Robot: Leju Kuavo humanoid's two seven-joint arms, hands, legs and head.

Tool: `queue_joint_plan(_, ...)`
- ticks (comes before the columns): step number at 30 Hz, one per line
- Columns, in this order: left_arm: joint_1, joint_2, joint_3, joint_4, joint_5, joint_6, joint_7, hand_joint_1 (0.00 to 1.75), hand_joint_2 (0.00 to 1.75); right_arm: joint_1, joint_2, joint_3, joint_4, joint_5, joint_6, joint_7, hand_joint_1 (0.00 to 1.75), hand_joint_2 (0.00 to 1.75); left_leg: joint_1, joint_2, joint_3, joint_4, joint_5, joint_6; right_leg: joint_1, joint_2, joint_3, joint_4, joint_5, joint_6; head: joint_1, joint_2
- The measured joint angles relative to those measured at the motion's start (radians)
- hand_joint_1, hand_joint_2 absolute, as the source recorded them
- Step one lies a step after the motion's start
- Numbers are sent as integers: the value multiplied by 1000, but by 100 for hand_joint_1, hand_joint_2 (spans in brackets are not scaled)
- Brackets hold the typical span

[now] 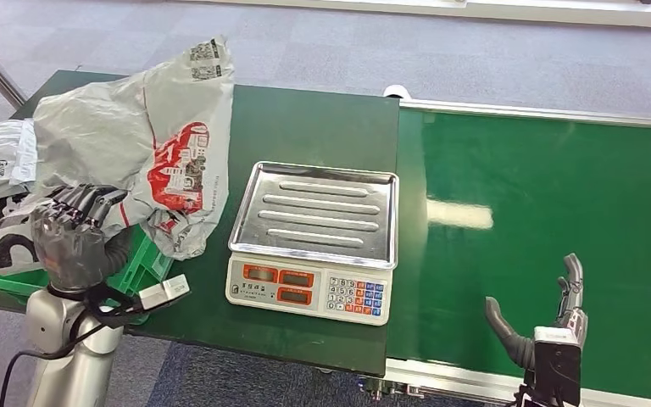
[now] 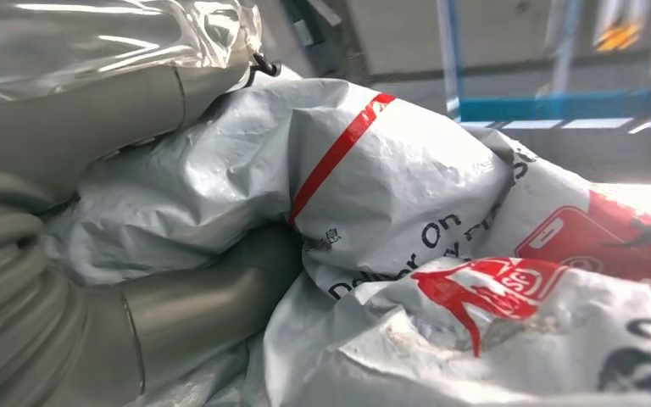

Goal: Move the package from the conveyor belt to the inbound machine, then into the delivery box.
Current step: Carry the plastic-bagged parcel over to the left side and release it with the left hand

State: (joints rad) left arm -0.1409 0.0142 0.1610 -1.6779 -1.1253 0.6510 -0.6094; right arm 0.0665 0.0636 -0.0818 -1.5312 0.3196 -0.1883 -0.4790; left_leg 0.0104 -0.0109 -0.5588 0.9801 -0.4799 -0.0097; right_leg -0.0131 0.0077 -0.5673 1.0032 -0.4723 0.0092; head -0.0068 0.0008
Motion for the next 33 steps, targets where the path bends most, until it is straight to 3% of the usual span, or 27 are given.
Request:
queue_joint_plan(4, 1, 24, 6, 42, 38, -30, 88, 175, 175, -5, 5, -1, 0, 8, 11, 1, 0, 175, 0, 0, 0, 0, 0, 0, 0, 0, 0, 0, 0, 0, 0, 0)
queue_joint_plan(9, -23, 53, 29, 119, 398, -228, 7, 175, 175, -17, 7, -1, 0, 12, 13, 1, 0, 175, 0, 0, 0, 0, 0, 0, 0, 0, 0, 0, 0, 0, 0, 0)
queue_joint_plan(12, -43, 62, 62, 176, 485, -309, -16, 175, 175, -25, 8, -1, 1, 12, 14, 0, 0, 175, 0, 0, 0, 0, 0, 0, 0, 0, 0, 0, 0, 0, 0, 0)
queue_joint_plan(19, -94, 72, 129, 288, 487, -313, -8, 175, 175, -35, 12, -1, 3, 12, 14, -1, 0, 175, 0, 0, 0, 0, 0, 0, 0, 0, 0, 0, 0, 0, 0, 0)
queue_joint_plan(30, -117, 64, 172, 321, 562, -311, -4, 172, 175, -36, 13, -1, 6, 12, 9, -2, 0, 175, 0, 0, 0, 0, 0, 0, 0, 0, 0, 0, 0, 0, 0, 0)
queue_joint_plan(31, -121, 62, 178, 321, 553, -291, 3, 158, 175, -36, 13, 0, 6, 12, 6, -2, 0, 175, 0, 0, 0, 0, 0, 0, 0, 0, 0, 0, 0, 0, 0, 0)
queue_joint_plan(33, -127, 59, 192, 321, 532, -246, 18, 71, 175, -36, 14, 3, 6, 12, 1, -2, 0, 175, 0, 0, 0, 0, 0, 0, 0, 0, 0, 0, 0, 0, 0, 0)
